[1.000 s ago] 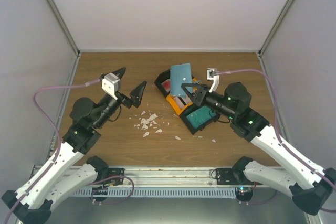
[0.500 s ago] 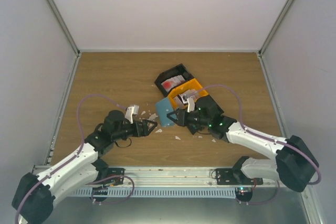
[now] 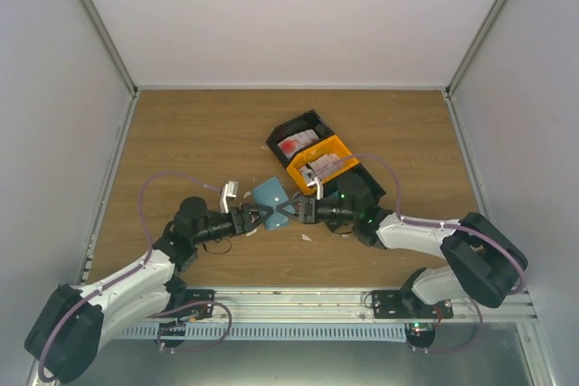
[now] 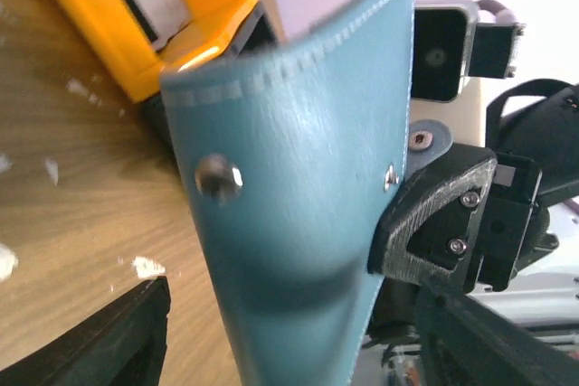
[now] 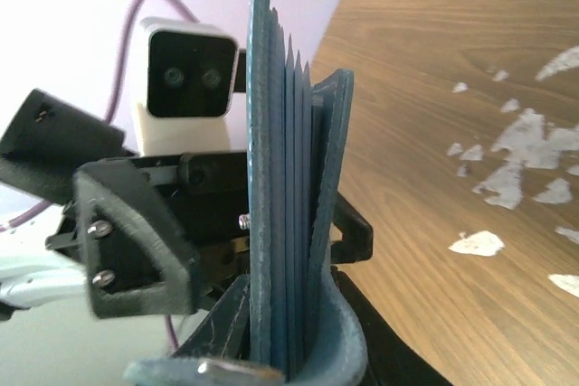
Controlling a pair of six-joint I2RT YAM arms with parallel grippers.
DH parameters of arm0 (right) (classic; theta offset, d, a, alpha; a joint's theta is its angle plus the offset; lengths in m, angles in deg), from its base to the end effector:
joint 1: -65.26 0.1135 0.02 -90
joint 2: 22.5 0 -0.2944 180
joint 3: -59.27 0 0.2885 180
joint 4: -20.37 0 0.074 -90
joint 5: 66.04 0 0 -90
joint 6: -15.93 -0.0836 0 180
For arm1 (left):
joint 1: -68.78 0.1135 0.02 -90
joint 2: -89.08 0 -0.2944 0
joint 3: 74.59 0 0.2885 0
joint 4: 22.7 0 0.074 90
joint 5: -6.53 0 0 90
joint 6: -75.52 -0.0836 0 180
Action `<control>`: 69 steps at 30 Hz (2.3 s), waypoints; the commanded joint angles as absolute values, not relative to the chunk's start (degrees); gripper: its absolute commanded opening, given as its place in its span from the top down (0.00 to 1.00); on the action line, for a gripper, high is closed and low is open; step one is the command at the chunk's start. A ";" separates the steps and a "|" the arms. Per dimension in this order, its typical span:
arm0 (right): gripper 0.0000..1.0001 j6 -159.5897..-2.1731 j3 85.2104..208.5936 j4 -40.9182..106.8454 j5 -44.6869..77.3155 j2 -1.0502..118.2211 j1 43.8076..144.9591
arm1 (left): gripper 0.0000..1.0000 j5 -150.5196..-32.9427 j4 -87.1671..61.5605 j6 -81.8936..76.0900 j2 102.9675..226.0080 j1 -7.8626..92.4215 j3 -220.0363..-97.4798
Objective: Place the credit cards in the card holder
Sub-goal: Turn over the card holder at the center of the board, then close the card holder at the center of the board.
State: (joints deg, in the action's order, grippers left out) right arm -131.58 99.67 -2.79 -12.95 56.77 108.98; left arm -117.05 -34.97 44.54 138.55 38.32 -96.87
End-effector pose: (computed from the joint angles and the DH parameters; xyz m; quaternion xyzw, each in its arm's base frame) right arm 0.2005 0.2612 0.1836 -0.0990 0.7736 0.6028 0.1684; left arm 0.1697 -0.1535 0.1685 -0.0167 0.7791 -0.5733 0.2531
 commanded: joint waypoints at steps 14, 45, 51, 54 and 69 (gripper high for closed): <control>0.38 -126.77 96.64 -1.12 -11.43 54.25 108.15 | 0.97 -125.97 -35.81 35.46 142.71 40.01 -100.56; 0.78 -121.02 100.62 25.05 -1.50 53.76 108.09 | 1.00 -134.99 -31.70 20.14 159.27 40.41 -104.10; 0.80 -121.36 99.98 26.19 -1.67 52.39 108.09 | 1.00 -134.26 -31.42 20.03 158.87 40.46 -104.03; 0.94 -122.68 99.22 25.59 -2.95 51.59 108.13 | 1.00 -134.00 -31.21 20.06 158.93 40.40 -104.04; 1.00 -116.85 102.81 27.17 0.43 57.00 108.22 | 0.48 -122.97 -21.71 18.03 164.90 40.42 -105.58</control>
State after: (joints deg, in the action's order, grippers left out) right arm -119.91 100.79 26.08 -1.41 55.04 108.22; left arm -128.42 -24.15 20.15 163.17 40.20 -103.60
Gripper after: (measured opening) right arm 0.022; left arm 0.517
